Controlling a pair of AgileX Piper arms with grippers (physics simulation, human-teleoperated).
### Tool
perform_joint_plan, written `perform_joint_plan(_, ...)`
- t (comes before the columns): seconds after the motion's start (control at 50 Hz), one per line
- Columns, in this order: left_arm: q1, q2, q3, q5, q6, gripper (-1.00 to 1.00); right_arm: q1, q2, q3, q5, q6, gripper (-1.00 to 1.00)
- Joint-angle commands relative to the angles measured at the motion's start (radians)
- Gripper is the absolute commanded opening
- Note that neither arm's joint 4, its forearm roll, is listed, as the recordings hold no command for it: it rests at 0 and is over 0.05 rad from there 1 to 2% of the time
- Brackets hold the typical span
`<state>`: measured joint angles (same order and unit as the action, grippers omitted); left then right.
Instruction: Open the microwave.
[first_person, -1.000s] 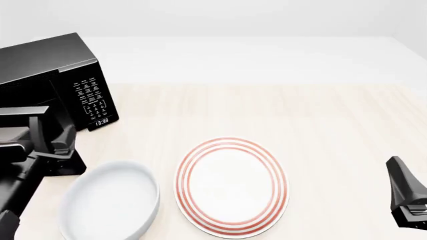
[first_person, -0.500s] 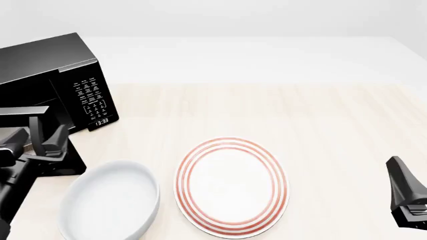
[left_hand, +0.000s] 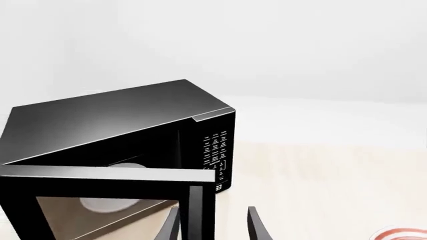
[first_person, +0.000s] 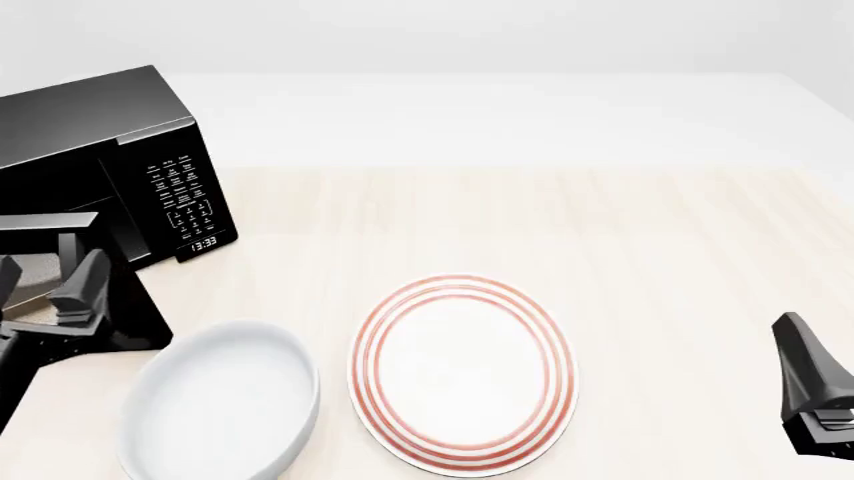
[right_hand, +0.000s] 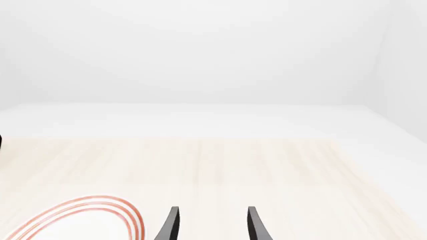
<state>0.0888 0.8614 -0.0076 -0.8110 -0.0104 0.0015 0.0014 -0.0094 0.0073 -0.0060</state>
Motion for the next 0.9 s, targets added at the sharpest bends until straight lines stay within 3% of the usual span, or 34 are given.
perform_joint_plan(0.02,-0.006,-0.167,-0.007,0.150,0.014,1.00,0.000,0.000,0.000,0.000,0.000,1.00)
perform_joint_plan(0.34,-0.012,-0.411,-0.067,0.392,0.035,1.00,0.000,0.000,0.000,0.000,0.000,1.00)
perform_joint_plan(0.6,-0.009,-0.529,-0.178,0.582,0.051,1.00,0.000,0.000,0.000,0.000,0.000,1.00)
perform_joint_plan(0.72,-0.018,-0.553,-0.233,0.646,0.064,1.00,0.000,0.000,0.000,0.000,0.000,1.00)
perform_joint_plan(0.76,-0.022,-0.560,-0.191,0.609,0.066,1.00,0.000,0.000,0.000,0.000,0.000,1.00)
perform_joint_plan(0.9,-0.023,-0.569,-0.339,0.754,0.099,1.00,0.000,0.000,0.000,0.000,0.000,1.00)
